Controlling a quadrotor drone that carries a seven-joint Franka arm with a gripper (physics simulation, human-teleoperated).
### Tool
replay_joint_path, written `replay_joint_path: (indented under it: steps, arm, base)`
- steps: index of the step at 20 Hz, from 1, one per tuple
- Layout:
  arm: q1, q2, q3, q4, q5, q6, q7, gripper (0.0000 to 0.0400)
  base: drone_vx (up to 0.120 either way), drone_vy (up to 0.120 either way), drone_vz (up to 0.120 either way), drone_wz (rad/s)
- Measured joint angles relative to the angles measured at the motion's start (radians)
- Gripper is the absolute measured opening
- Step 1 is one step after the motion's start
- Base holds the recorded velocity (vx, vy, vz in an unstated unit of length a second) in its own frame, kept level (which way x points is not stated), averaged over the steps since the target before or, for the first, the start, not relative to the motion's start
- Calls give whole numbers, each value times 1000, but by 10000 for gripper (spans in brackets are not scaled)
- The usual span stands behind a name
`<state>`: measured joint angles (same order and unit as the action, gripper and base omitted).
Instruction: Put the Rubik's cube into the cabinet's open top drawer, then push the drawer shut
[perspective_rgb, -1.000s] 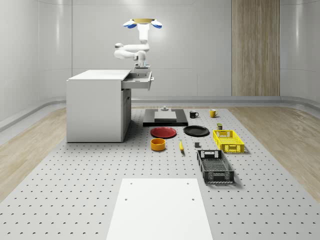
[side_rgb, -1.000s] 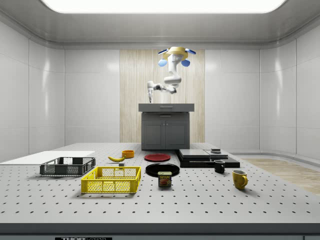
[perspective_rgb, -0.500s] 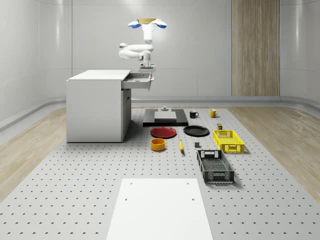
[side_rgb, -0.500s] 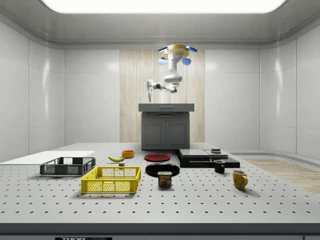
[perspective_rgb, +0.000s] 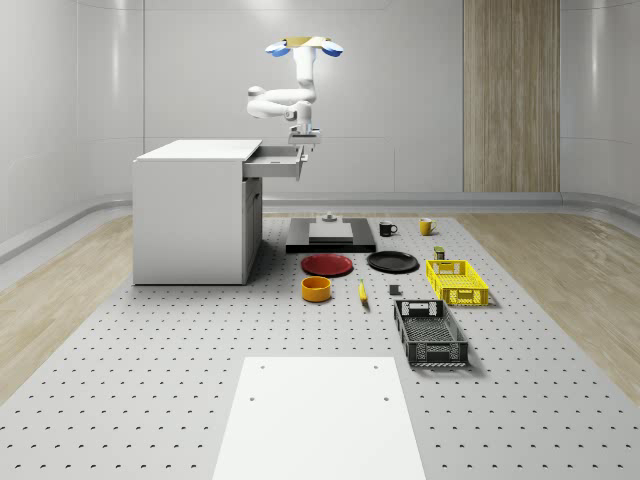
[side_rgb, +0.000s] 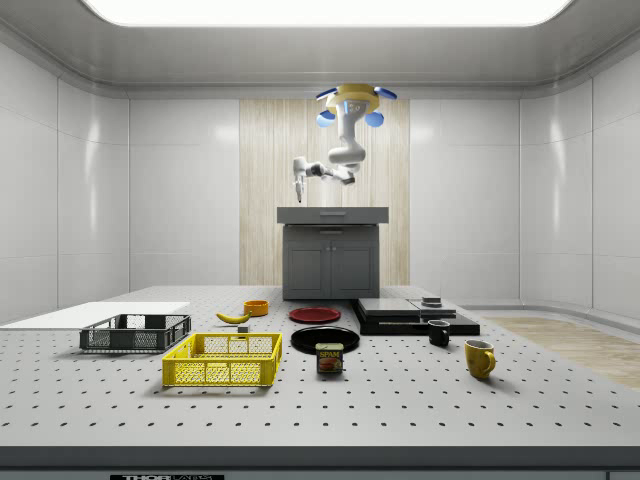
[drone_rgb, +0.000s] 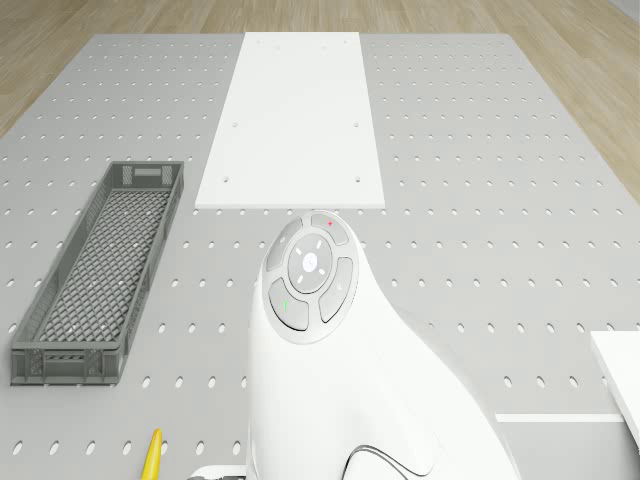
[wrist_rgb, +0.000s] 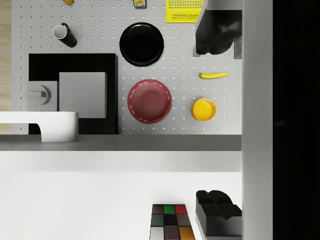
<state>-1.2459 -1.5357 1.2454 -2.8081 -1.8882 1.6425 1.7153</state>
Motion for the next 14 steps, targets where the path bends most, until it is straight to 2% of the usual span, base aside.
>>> replay_joint_path:
  steps: [1,4,6,14]
  arm:
    - [0,0,0,0,0,0,0,400]
    - [0,1,0,0,0,-1,0,400]
    - [0,1,0,0,-1,-1,0,400]
    - [1,3,0,0,-1,-3,-1,400]
  base:
    - [0,120,0,0]
    - [0,120,-107,0]
    - [0,120,0,0]
    - [0,120,-120,0]
